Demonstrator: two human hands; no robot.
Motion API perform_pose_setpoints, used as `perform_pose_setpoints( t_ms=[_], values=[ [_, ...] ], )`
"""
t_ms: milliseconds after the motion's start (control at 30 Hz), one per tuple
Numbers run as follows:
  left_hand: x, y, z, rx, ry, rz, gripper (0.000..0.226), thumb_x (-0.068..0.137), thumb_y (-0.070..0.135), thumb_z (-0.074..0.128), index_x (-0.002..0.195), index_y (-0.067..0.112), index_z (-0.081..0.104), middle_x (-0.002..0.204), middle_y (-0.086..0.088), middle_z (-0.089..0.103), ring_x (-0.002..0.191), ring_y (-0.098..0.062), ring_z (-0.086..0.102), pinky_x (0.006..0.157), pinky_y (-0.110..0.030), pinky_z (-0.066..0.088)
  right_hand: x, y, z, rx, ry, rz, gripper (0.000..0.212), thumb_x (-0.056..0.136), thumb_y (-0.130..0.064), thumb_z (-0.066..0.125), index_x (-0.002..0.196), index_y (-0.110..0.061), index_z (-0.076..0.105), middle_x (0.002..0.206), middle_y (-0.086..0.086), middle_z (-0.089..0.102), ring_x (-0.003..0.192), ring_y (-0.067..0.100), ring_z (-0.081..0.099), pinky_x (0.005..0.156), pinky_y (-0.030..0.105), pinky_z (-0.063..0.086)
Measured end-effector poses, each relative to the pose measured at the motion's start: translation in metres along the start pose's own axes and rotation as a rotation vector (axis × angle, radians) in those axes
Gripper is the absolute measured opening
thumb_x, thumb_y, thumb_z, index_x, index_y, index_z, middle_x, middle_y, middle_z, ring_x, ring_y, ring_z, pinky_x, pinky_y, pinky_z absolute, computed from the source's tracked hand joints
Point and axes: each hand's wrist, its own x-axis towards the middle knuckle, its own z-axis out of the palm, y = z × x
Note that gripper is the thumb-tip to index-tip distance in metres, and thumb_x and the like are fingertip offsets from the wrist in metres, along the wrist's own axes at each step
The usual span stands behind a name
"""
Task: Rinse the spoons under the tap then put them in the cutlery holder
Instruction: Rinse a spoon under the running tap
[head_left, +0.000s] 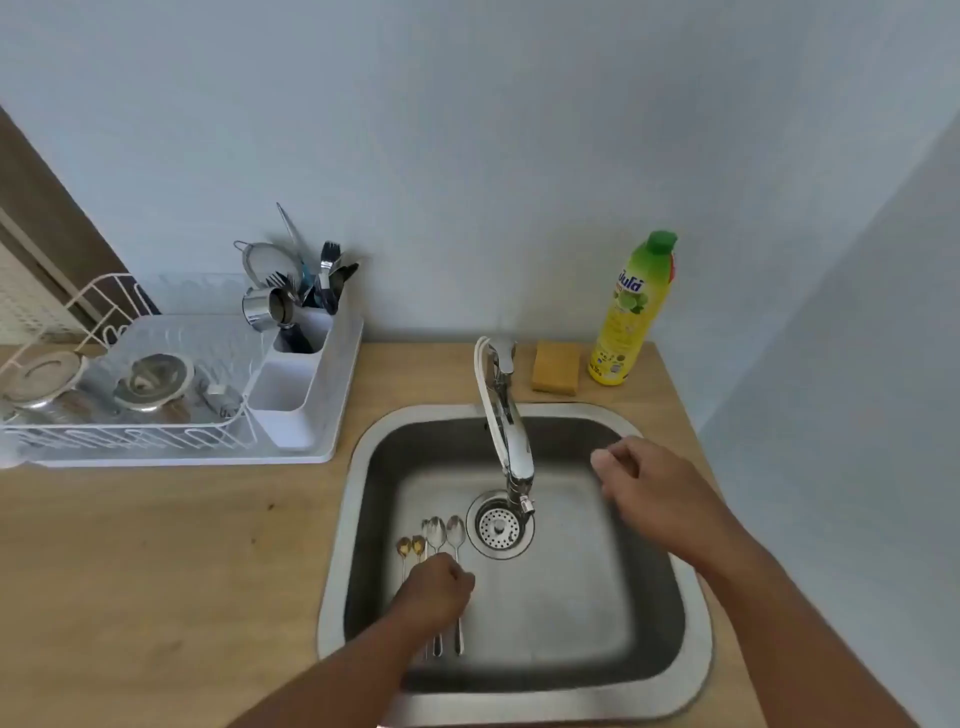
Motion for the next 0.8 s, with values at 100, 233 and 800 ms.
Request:
perform_pose_setpoints(
  t_ms=[100, 233, 800],
  values=[
    [0.013, -0.001, 0.007, 0.073, 0.016, -0.07, 0.021, 0.093, 0.041, 0.054, 0.1, 0.023, 0.063, 0.104, 0.0, 0.07, 0.093, -0.02, 0.067, 0.073, -0.029, 0.048, 0.039, -0.016, 0.004, 0.044, -0.013, -0.026, 0.029, 0.094, -0.055, 0.054, 0.092, -0.028, 0.065, 0.089, -0.01, 0.074, 0.087, 0.014, 0.069, 0.083, 0.038, 0.056],
    [0.022, 0.0, 0.015, 0.099, 0.032, -0.115, 0.026, 0.094, 0.039, 0.052, 0.107, 0.018, 0.061, 0.112, -0.006, 0.069, 0.101, -0.026, 0.067, 0.082, -0.032, 0.052, 0.08, -0.035, 0.012, 0.054, -0.055, -0.051, 0.031, 0.094, -0.056, 0.052, 0.094, -0.027, 0.063, 0.095, -0.006, 0.073, 0.09, 0.021, 0.071, 0.084, 0.042, 0.058],
    [0.045, 0.002, 0.035, 0.266, 0.118, -0.205, 0.02, 0.092, 0.025, 0.051, 0.105, 0.019, 0.066, 0.114, -0.004, 0.071, 0.101, -0.027, 0.07, 0.075, -0.033, 0.046, 0.166, -0.082, 0.059, 0.353, -0.226, 0.168, 0.017, 0.093, -0.027, 0.051, 0.088, -0.016, 0.062, 0.079, 0.007, 0.061, 0.062, 0.02, 0.056, 0.052, 0.024, 0.04]
  ],
)
